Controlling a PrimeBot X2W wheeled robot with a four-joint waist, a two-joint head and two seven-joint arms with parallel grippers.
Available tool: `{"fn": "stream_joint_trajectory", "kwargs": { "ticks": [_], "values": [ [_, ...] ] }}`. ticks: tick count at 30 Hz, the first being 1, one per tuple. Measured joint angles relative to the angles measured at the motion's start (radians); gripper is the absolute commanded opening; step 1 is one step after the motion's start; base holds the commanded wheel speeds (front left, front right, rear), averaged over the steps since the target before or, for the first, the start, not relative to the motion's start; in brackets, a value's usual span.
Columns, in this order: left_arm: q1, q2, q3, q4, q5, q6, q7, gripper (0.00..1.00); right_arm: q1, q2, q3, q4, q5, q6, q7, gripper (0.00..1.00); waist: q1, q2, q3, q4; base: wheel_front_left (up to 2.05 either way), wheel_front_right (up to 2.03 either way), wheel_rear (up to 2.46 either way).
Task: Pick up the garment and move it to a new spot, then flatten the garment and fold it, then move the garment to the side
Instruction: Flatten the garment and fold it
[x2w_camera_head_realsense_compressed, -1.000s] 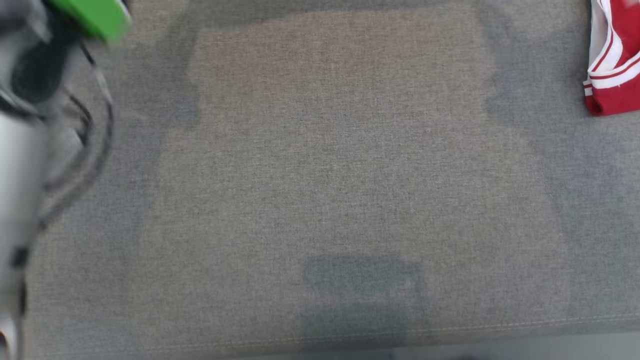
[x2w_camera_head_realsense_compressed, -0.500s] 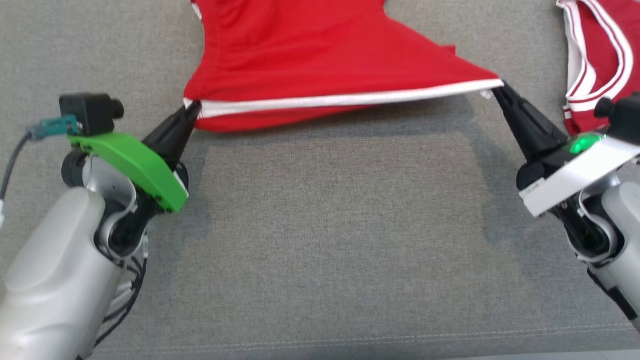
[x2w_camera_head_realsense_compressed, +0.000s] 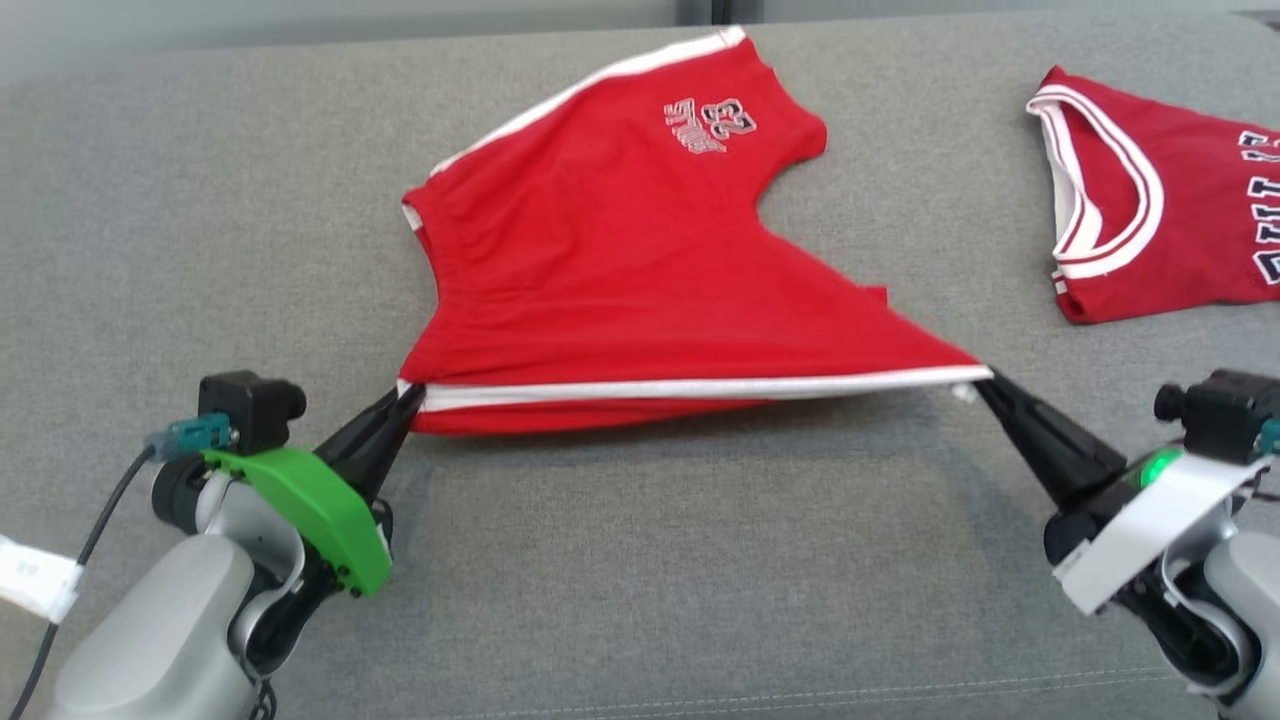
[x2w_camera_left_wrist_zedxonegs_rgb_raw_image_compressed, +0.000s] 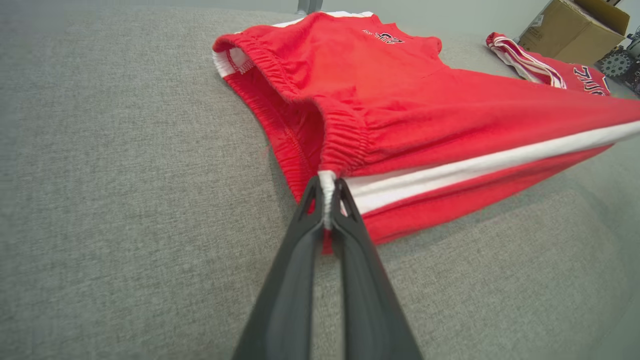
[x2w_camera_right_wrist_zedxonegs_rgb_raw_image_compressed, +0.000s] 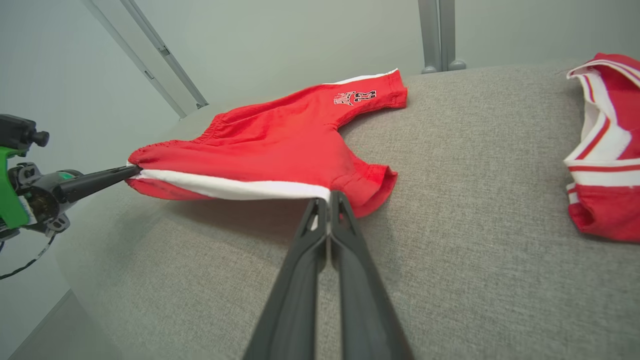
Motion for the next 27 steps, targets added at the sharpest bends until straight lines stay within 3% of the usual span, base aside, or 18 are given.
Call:
{"fn": "stream_joint_trajectory", "kwargs": {
  "ticks": [10, 14, 27],
  "values": [
    [0.137, 0.044, -0.022, -0.024, 0.049, 0.012, -0.057, 0.0, 0.112, -0.03, 0.076, -0.022, -0.006, 0.002, -0.005, 0.0, 0.0, 0.0, -0.076, -0.021, 0.0, 0.0, 0.0],
    [0.173, 0.044, -0.034, -0.046, 0.074, 0.044, -0.087, 0.0, 0.136, -0.059, 0.094, -0.024, -0.032, 0.002, -0.007, 0.0, 0.0, 0.0, -0.09, -0.029, 0.0, 0.0, 0.0],
    [0.258, 0.045, -0.041, -0.089, 0.131, 0.151, -0.129, 0.0, 0.18, -0.068, 0.093, 0.002, -0.082, -0.012, -0.016, 0.0, 0.0, 0.0, -0.093, -0.012, 0.0, 0.0, 0.0]
  ]
}}
